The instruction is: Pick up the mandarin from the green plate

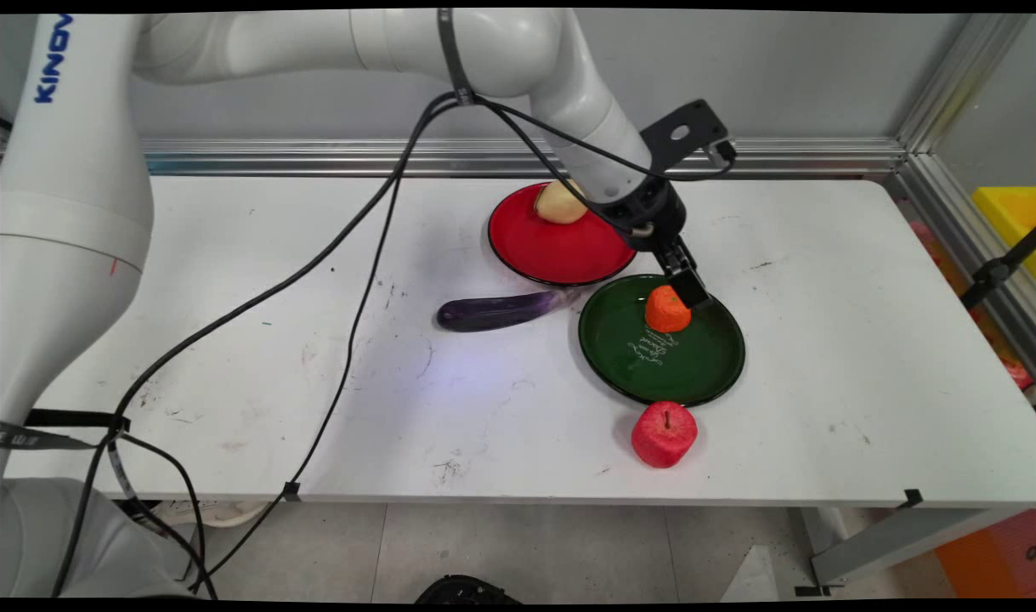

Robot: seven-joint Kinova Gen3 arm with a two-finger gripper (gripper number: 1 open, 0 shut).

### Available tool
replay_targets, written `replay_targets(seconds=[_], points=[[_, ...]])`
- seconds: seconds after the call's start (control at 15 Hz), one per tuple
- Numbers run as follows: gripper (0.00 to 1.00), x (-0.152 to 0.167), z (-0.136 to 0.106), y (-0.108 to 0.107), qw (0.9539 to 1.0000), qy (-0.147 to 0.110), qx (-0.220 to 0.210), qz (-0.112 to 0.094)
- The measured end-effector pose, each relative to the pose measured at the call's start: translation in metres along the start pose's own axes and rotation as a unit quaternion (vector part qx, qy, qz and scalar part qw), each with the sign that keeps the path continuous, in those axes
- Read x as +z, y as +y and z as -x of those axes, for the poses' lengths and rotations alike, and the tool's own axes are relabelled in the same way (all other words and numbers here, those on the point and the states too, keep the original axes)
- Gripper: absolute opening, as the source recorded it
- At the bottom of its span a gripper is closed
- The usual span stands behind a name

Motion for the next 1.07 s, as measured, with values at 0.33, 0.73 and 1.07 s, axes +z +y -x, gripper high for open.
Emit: replay_targets(seconds=[0.33,0.73,1.07], points=[[1.00,0.016,0.002,-0.001,0.9999,-0.005,0.011,-0.006],[1.00,0.025,0.017,-0.004,0.9996,-0.014,0.019,-0.016],[1.00,0.031,0.028,-0.004,0.9994,-0.013,0.018,-0.026]])
